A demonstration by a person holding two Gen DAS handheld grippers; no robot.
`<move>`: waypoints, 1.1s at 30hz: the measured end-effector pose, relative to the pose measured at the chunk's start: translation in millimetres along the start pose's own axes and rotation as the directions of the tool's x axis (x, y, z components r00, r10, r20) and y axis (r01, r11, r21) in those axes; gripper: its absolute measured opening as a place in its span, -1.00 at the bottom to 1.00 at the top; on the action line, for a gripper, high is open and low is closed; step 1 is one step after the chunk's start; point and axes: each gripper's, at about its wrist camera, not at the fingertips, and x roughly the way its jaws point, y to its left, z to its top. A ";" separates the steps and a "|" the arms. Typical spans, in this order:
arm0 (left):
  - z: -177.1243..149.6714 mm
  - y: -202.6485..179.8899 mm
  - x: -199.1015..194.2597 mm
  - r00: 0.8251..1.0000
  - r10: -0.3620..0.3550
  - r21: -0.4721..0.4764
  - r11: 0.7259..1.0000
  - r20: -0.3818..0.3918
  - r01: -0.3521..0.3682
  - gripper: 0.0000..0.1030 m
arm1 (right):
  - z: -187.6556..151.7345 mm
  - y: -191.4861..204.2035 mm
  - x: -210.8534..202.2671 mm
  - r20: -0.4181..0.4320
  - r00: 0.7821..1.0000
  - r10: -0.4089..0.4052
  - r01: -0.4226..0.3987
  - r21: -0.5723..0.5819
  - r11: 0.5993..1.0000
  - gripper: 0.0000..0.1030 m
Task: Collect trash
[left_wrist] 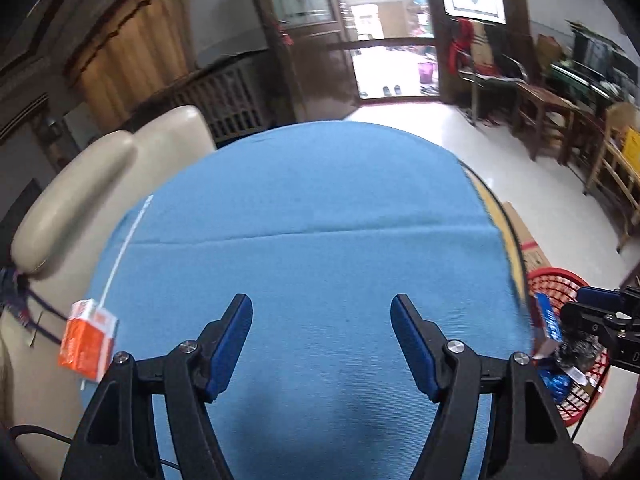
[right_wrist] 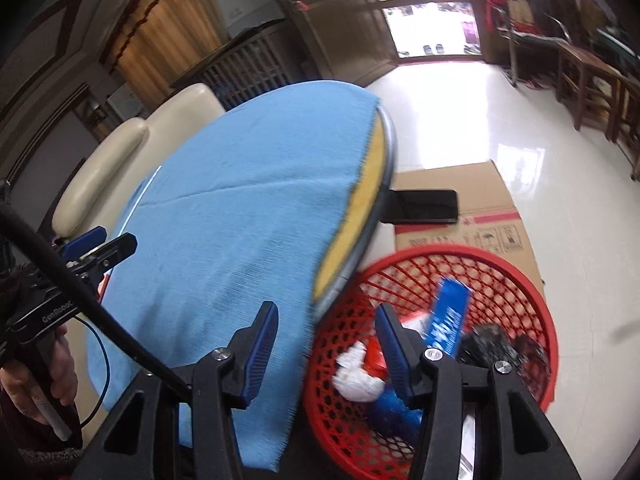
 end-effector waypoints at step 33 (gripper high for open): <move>-79.4 201.6 -71.9 0.937 0.350 -0.352 0.875 -0.016 -0.333 0.41 | 3.4 255.1 28.7 0.112 0.984 0.135 -0.074 -0.435 0.898 0.25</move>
